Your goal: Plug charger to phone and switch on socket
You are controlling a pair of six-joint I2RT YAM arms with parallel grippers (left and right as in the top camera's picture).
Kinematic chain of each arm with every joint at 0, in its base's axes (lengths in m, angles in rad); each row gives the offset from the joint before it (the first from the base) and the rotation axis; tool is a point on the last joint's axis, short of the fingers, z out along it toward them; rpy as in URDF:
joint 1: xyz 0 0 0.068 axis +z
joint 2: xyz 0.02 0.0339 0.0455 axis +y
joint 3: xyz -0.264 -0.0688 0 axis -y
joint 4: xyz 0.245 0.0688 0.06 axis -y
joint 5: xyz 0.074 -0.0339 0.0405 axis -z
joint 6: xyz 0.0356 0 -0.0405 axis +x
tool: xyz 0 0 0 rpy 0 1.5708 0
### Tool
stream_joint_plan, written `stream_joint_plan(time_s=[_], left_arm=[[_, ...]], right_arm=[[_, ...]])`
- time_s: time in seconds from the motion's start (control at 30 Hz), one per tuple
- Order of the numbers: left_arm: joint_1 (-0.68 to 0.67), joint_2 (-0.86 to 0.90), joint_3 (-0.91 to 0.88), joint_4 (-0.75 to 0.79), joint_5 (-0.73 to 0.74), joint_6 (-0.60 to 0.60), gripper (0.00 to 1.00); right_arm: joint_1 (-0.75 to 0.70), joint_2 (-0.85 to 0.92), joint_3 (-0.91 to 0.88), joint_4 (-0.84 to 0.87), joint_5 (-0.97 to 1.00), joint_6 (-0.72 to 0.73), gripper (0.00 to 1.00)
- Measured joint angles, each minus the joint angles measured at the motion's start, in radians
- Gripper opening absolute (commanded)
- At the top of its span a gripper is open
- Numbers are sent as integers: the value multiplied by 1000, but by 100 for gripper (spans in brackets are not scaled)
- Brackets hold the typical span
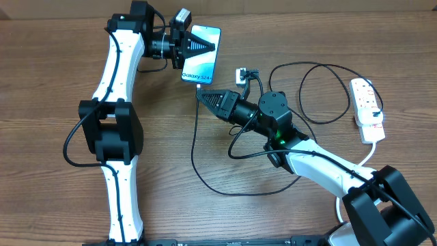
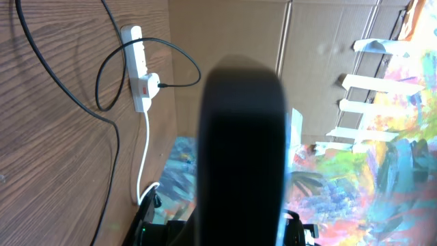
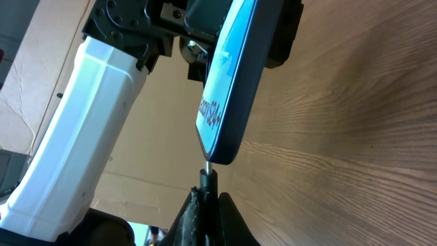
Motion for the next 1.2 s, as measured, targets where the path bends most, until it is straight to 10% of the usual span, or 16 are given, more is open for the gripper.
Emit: stream_joint_plan(time_s=[1.2], left_arm=[[-6,0,0,8,0,0,5]], right_arm=[[27,0,0,2,90,26,4]])
